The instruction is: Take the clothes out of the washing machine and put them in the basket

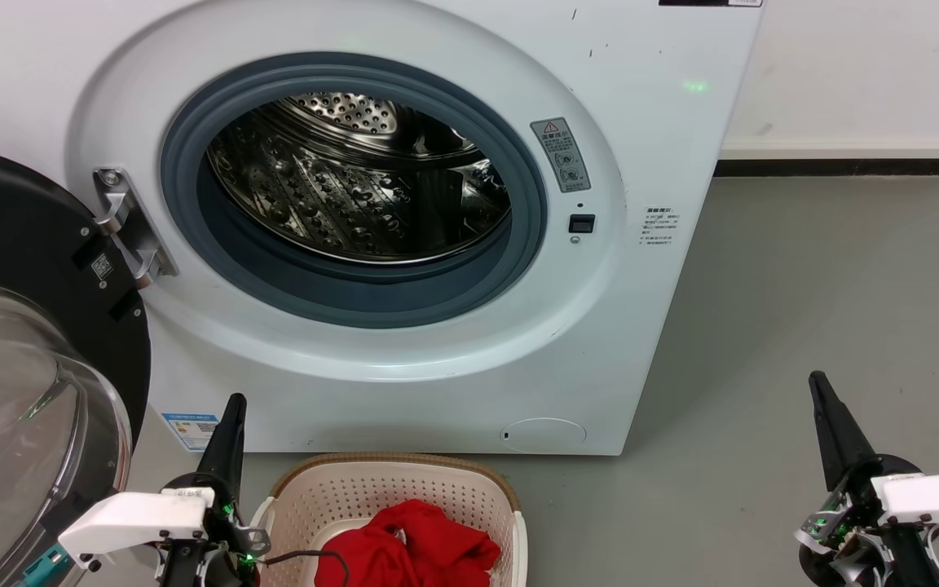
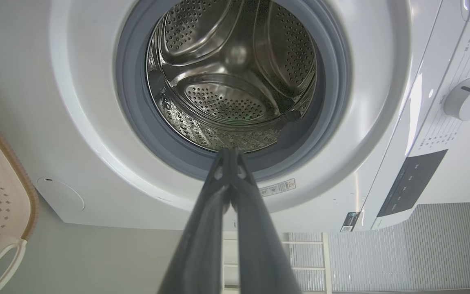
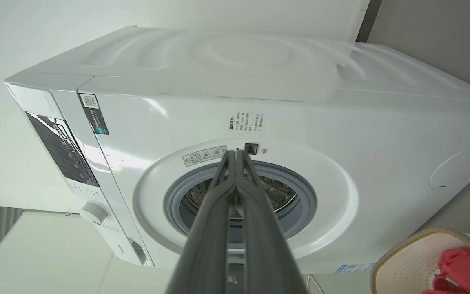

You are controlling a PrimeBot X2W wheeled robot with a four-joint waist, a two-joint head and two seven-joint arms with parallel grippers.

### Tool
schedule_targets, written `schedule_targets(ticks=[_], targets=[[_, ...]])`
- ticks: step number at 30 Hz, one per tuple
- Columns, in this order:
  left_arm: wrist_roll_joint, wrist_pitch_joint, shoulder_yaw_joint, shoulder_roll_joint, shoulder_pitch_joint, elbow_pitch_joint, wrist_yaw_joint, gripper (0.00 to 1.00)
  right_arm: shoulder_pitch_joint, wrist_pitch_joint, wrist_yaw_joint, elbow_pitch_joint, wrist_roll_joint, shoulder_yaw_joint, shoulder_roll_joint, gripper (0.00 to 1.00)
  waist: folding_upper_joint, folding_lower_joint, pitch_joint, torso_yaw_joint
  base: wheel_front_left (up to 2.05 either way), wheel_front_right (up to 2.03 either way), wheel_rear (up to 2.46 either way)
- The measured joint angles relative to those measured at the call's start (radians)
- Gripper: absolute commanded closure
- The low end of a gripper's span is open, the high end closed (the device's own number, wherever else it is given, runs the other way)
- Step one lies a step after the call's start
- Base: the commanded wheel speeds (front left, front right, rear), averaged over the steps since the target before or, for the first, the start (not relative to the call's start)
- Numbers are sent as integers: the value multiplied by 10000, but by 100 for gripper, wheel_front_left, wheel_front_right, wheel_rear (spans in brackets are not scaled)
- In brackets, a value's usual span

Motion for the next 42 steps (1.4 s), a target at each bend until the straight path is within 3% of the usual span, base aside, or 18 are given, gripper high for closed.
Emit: schedule_targets(ticks=[11, 42], targets=[[-742, 180, 73, 0, -157, 69, -134, 100, -184, 198, 0, 144, 746, -98, 17, 100, 0, 0, 35, 25, 0, 0, 0], [-754, 190, 73, 0, -161, 71, -134, 100, -188, 286, 0, 161, 658, -228, 115, 100, 0, 0, 35, 25, 0, 0, 0]])
